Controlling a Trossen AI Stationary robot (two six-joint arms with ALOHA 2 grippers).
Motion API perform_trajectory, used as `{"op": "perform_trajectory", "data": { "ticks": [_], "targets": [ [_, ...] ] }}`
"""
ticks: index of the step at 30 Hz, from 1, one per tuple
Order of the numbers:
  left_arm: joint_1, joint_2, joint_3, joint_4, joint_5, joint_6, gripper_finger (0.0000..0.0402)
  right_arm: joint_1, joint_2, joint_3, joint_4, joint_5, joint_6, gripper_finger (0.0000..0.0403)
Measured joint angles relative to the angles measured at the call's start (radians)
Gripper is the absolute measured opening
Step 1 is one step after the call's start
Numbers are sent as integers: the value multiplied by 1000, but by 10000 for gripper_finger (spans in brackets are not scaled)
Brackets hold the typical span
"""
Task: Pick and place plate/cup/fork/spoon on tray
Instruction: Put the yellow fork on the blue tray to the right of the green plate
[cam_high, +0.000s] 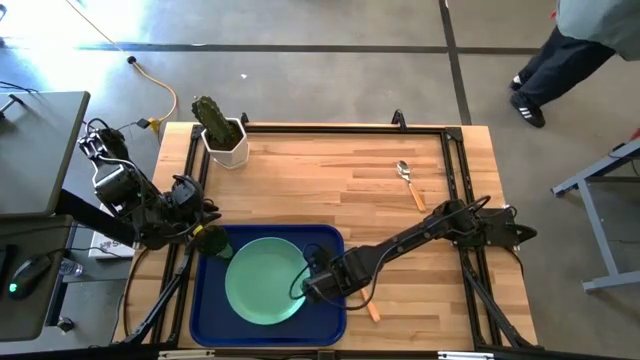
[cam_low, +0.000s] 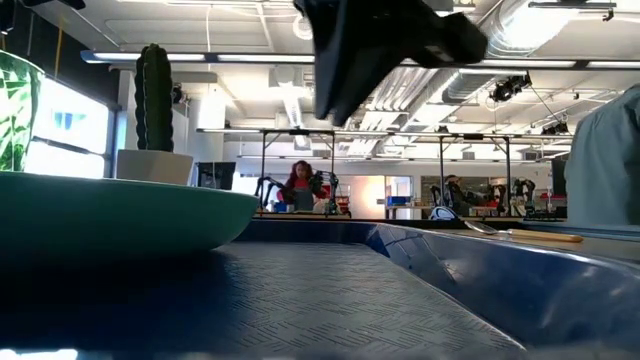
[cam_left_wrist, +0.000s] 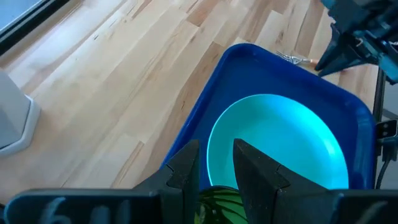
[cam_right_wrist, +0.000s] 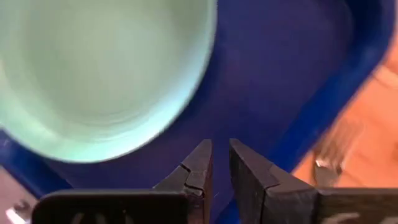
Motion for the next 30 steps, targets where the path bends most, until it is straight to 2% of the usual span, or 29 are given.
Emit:
{"op": "perform_trajectory", "data": {
  "ticks": [6,14,18,24,30],
  "targets": [
    [0,0,0,2,0,15,85,11,0,-1,-125,-7,118,44],
    [0,0,0,2,0,27,85,45,0,-1,-256,-139,133,47],
    [0,0,0,3,0,23,85,56,0,-1,-287,-183,133,69],
    [0,0,0,3,0,23,85,82,0,-2,-291,-186,71,116],
    [0,0,0,3,0,23,85,111,0,-52,-280,-221,24,126]
  ]
}}
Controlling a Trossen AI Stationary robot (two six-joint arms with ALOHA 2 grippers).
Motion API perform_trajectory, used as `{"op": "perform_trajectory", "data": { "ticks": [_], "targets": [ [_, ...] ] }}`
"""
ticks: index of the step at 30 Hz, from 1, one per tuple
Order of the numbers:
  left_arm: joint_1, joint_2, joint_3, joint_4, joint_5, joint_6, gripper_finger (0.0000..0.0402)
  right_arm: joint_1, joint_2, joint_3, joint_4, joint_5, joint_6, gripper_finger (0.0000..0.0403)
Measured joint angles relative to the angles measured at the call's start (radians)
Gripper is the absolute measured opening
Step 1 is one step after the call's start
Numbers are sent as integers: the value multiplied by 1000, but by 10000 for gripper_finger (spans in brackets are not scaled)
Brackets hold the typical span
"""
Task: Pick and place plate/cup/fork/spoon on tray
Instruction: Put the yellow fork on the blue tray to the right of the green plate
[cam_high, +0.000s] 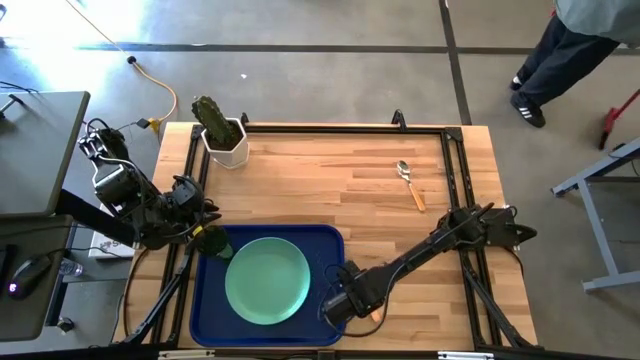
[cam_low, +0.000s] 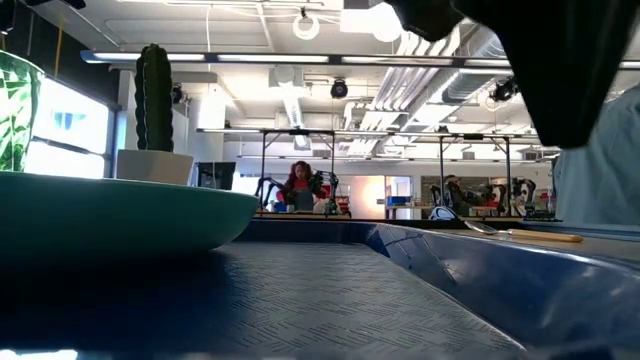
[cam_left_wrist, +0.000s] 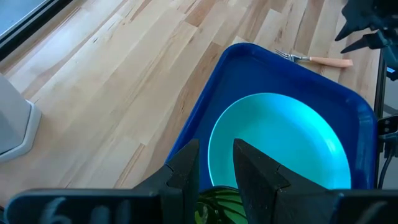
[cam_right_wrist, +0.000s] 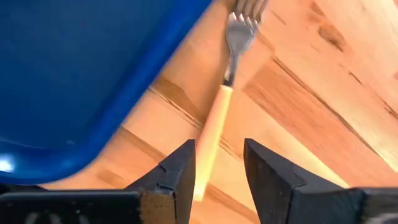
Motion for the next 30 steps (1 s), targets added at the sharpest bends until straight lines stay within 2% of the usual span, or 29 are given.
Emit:
{"op": "perform_trajectory", "data": {
  "ticks": [7,25,30],
  "targets": [
    [0,0,0,24,-4,0,85,7,0,-111,142,-36,-35,126],
    [0,0,0,48,-8,-4,85,-11,-5,-292,327,-126,-105,126],
    [0,0,0,48,-8,-4,85,-12,-10,-319,358,-152,-97,107]
  ]
}}
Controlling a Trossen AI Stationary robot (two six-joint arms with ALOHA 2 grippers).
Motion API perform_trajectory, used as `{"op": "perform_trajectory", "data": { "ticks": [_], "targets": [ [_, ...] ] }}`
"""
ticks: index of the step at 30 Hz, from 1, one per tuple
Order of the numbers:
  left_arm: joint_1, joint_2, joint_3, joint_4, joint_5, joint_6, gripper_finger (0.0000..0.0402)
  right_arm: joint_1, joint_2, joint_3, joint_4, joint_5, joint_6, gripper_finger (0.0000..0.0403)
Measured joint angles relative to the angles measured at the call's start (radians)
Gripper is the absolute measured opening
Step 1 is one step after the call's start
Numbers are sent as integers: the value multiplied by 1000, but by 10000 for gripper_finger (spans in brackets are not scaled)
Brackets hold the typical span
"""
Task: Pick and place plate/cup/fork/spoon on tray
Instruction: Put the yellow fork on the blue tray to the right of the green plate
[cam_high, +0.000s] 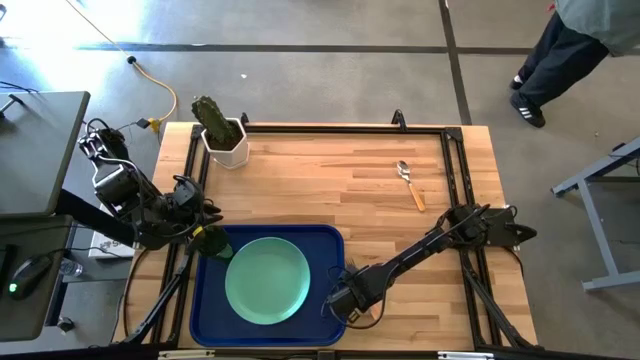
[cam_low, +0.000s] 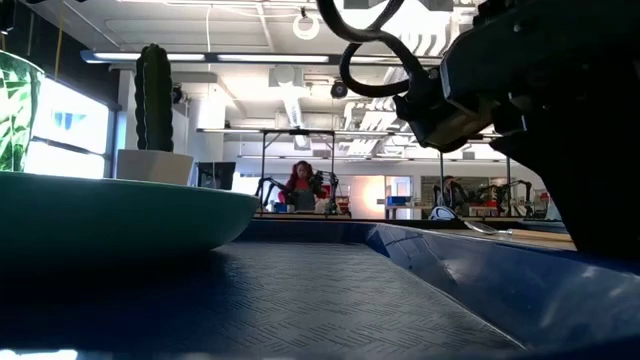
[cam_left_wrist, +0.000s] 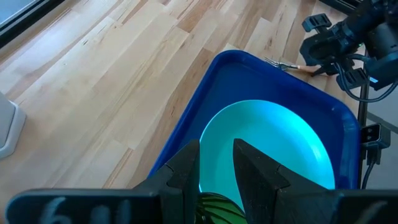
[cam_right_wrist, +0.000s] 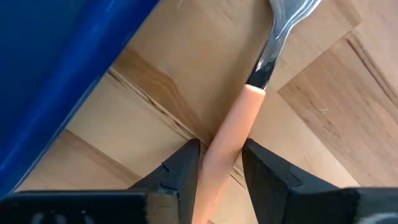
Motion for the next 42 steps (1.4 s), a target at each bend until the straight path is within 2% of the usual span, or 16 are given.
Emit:
{"op": "perform_trajectory", "data": {
  "ticks": [7,16,25,30,36,42],
  "targets": [
    [0,0,0,0,0,1,85,-6,3,-6,4,-21,56,32],
    [0,0,0,0,0,1,85,-5,-10,-7,-8,-30,167,31],
    [0,0,0,0,0,3,85,14,-86,-12,-76,50,371,32],
    [0,0,0,0,0,2,85,31,-130,-12,-51,117,501,32],
    [0,0,0,0,0,0,85,49,-165,-11,54,303,685,32],
    [0,0,0,0,-1,1,85,50,-164,-11,201,427,735,33]
  ]
}}
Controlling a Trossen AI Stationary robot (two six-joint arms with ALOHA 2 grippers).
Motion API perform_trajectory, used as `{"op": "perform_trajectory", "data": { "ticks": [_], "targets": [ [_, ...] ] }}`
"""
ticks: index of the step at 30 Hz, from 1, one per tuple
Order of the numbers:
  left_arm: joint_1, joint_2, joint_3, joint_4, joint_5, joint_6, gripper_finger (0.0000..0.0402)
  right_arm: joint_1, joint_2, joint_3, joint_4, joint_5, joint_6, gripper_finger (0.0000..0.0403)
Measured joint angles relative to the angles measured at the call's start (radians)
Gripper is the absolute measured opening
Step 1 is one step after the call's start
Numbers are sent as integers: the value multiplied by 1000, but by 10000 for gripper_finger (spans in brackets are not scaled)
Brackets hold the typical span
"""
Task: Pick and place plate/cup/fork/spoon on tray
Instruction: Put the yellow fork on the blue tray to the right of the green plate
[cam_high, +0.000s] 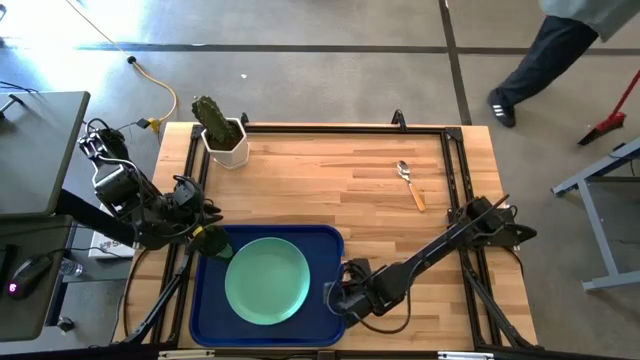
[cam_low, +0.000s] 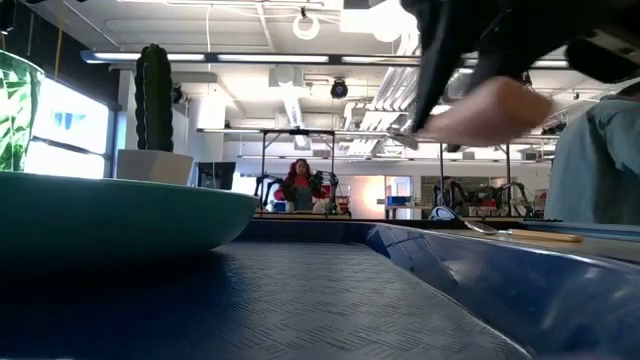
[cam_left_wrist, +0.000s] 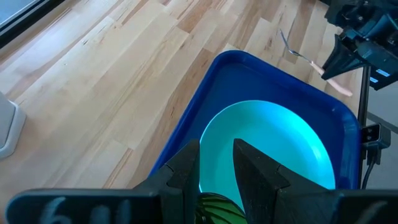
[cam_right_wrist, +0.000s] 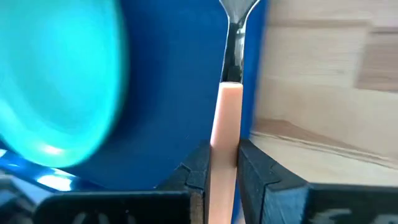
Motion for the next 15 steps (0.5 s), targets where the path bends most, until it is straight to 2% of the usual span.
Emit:
{"op": "perform_trajectory", "data": {
  "ticks": [10,15],
  "targets": [
    [0,0,0,0,-4,2,85,-60,0,0,152,5,-55,33],
    [0,0,0,0,-5,2,85,-87,0,1,167,-7,-63,30]
  ]
}}
